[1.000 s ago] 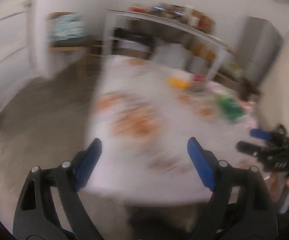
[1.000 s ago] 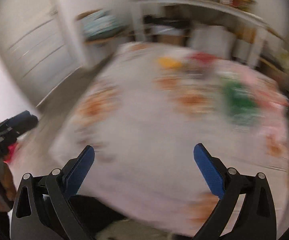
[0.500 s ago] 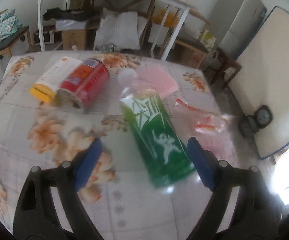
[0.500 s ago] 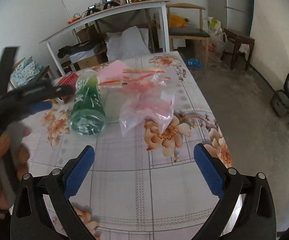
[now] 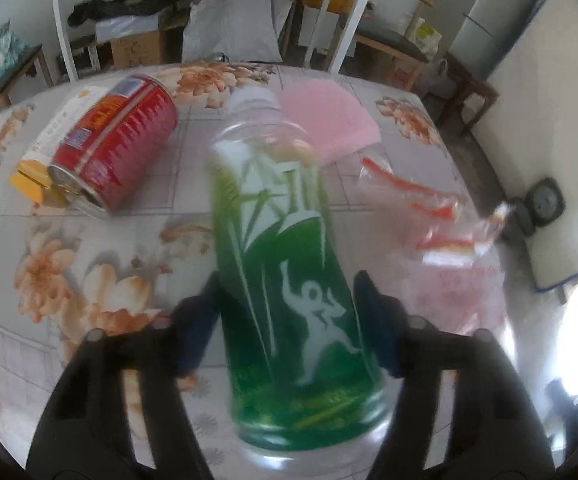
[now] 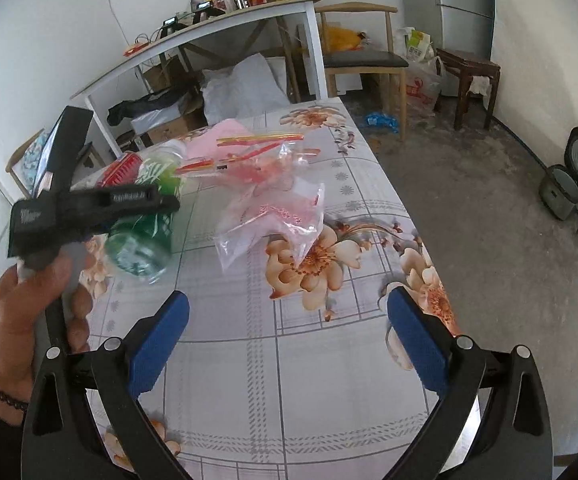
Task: Collect trash
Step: 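Close the left gripper around the green bottle, then lower the right gripper onto the red can and close on it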
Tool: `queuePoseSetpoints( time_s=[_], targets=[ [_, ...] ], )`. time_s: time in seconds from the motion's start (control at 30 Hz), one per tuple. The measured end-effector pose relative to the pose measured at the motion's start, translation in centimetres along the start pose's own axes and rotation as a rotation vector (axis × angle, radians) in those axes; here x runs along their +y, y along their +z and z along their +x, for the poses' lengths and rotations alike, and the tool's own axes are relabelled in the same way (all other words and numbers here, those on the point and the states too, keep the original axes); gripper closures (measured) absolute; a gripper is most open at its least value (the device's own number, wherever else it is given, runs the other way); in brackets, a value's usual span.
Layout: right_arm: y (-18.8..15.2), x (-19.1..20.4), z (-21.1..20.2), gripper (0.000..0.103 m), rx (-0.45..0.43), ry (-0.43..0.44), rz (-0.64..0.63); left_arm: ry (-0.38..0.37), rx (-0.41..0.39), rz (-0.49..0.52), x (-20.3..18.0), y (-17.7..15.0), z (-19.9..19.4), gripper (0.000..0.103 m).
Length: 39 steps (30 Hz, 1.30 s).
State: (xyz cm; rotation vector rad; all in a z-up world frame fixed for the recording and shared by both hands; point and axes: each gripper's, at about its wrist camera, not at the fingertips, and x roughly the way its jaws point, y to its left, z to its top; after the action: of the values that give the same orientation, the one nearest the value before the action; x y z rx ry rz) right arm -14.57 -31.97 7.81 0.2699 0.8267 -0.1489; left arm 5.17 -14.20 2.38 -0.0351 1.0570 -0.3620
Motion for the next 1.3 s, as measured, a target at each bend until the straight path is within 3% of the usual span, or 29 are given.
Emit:
queuePoseSetpoints(
  time_s=[0.2, 0.33, 0.53, 0.67, 0.9, 1.07, 1.3],
  targets=[
    [0.2, 1.4, -0.3, 0.006, -0.003, 0.014, -0.012, -0.048, -0.021, 0.005, 2.1, -3.5, -3.2, 0.047],
    [1.3, 3.9, -1.0, 0.006, -0.002, 0.084, -0.012, -0.076, -0.084, -0.028, 5.6, -7.7, -7.7, 0.049],
    [6.2, 11.8, 0.1, 0.006, 0.015, 0.151, -0.029, -0.038, -0.135, -0.087, 11.9, -14.0, -12.7, 0.049],
    [11.1, 18.0, 4.4, 0.006, 0.082, 0.208, 0.019, -0.005, -0.172, -0.125, 15.6, -16.7, -14.4, 0.049],
    [14.6, 25.3, 13.7, 0.006, 0.215, 0.09, 0.015, -0.068, -0.197, -0.162, 18.9, -17.8, -15.1, 0.049],
    [13.9, 27.0, 18.7, 0.006, 0.28, -0.007, 0.017, -0.096, -0.194, -0.161, 19.3, -18.0, -15.0, 0.049],
    [13.5, 26.9, 21.8, 0.006, 0.313, -0.033, 0.085, -0.143, -0.186, -0.168, 19.2, -18.0, -14.9, 0.048]
  ],
)
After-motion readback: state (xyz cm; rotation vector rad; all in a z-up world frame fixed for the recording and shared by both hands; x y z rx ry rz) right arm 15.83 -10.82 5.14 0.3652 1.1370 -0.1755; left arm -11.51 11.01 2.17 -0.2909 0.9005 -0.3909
